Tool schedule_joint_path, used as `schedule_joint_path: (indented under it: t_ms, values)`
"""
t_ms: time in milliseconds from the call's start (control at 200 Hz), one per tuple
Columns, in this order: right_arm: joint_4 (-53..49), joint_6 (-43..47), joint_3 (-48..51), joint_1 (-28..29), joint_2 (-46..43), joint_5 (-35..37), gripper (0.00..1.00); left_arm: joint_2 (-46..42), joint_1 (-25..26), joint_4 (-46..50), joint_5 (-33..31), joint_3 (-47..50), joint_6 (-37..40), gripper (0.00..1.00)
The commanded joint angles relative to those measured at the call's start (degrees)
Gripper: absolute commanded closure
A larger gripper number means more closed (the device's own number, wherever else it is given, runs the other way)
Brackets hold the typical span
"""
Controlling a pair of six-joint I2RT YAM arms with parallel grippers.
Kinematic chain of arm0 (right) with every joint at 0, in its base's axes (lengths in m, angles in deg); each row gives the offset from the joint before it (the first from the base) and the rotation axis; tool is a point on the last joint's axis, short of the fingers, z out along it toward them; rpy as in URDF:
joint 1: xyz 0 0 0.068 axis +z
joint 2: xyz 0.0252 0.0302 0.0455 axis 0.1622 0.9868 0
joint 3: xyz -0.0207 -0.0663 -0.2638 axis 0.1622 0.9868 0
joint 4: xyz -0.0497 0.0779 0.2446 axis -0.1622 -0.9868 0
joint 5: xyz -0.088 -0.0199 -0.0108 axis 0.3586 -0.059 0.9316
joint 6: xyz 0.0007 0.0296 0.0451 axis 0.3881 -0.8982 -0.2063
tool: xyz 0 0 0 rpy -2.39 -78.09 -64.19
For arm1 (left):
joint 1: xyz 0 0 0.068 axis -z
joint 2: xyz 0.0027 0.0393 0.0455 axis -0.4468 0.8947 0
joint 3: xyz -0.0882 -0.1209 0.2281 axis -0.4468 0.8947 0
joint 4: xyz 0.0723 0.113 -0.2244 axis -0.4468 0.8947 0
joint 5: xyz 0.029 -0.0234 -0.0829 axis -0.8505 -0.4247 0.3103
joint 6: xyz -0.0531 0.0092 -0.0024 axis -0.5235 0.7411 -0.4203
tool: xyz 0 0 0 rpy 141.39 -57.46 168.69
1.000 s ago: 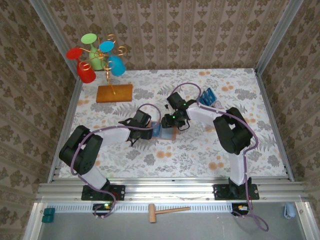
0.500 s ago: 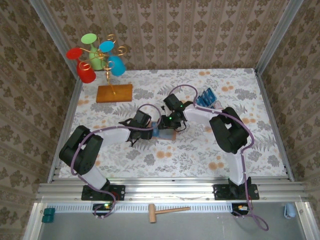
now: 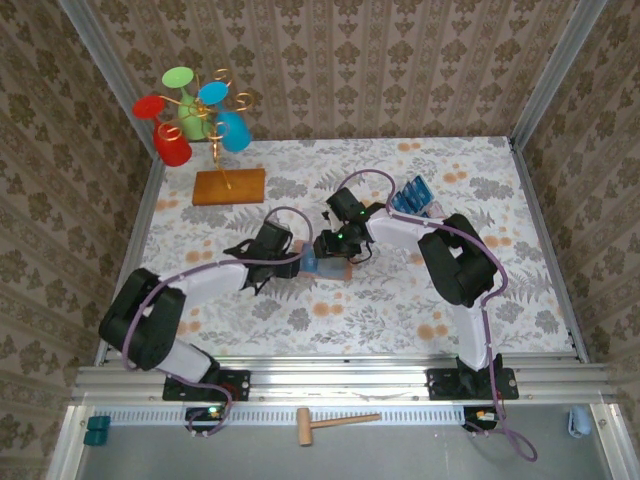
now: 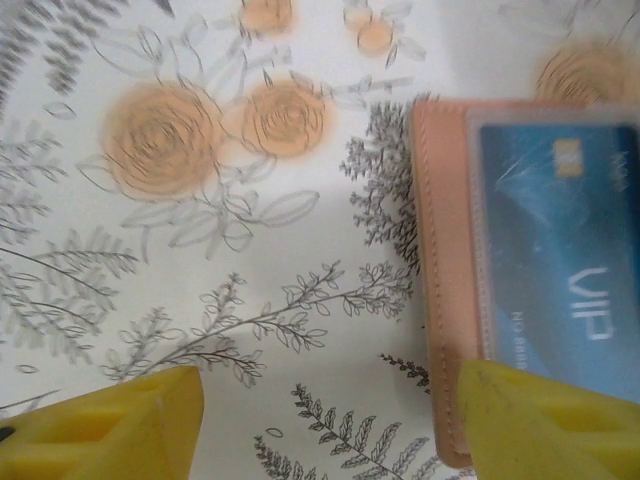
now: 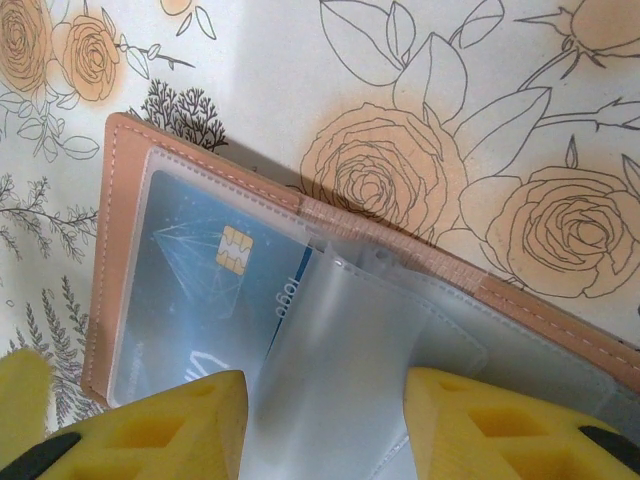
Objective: Put the credit cards into the card holder
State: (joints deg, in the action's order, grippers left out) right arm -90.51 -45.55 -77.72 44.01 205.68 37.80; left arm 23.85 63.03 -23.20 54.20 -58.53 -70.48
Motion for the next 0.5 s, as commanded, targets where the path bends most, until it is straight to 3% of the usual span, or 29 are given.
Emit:
schedule_joint_path:
  t_ms: [0,495]
  values:
    - [0.13,-0.81,0.62,0.39,2.02,-1.00,0.54,-3.91,0.05,0.12,1.90,1.33,1.82,0.30]
    - [0.17,-0.84,0.32,0.35,2.46,-1.44,0.54,-4.67,8.31,-9.75,3.92,4.25,3.57,0.30]
